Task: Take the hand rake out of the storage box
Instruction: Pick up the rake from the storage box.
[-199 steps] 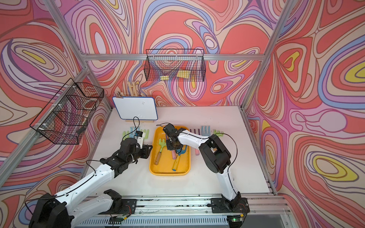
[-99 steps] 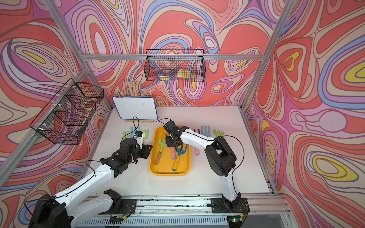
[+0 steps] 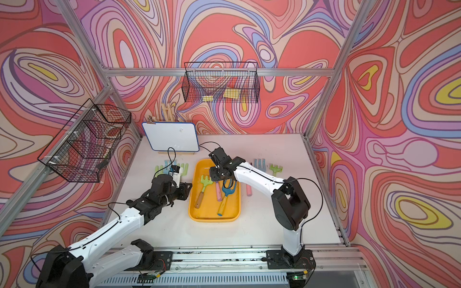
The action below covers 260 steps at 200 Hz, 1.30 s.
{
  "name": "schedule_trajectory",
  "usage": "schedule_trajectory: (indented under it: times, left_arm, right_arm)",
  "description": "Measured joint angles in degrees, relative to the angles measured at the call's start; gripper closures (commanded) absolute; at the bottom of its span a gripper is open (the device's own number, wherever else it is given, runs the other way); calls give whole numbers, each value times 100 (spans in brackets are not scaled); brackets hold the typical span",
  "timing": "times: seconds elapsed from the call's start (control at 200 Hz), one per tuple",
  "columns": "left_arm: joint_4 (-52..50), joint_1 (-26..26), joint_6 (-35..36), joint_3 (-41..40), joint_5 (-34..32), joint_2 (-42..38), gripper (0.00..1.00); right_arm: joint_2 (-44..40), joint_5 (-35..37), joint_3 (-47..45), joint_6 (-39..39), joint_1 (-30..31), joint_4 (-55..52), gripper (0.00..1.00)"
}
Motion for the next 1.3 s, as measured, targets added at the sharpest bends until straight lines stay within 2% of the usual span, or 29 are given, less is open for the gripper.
schedule_trajectory:
  times: [0.155,0.516,0.776,0.906,1.002,1.097,1.302]
  left_arm:
    - [-17,0,0,0,-92,-11,59]
    - [-17,0,0,0,-146,-13,59]
    - [-17,0,0,0,-214,-13,59]
    - [-17,0,0,0,-227,-13,59]
    - [-17,0,0,0,-229,-13,59]
    - [-20,0,2,0,-229,-13,59]
    - [-22,0,2,0,-229,-13,59]
  right_arm:
    - [267,-131,-4,-72,9,-24,49]
    - [710,-240,-17,-133,63,-50,50]
    - [1353,-223,236,-170,72,-280,52]
    - [1390,-219,358,-179,72,-323,58]
    - [1447,-221,404,-212,72,-367,71]
    - [1469,-219,444,-192,70,-389,80]
    - [1432,-175,435,-151,74,-422,81]
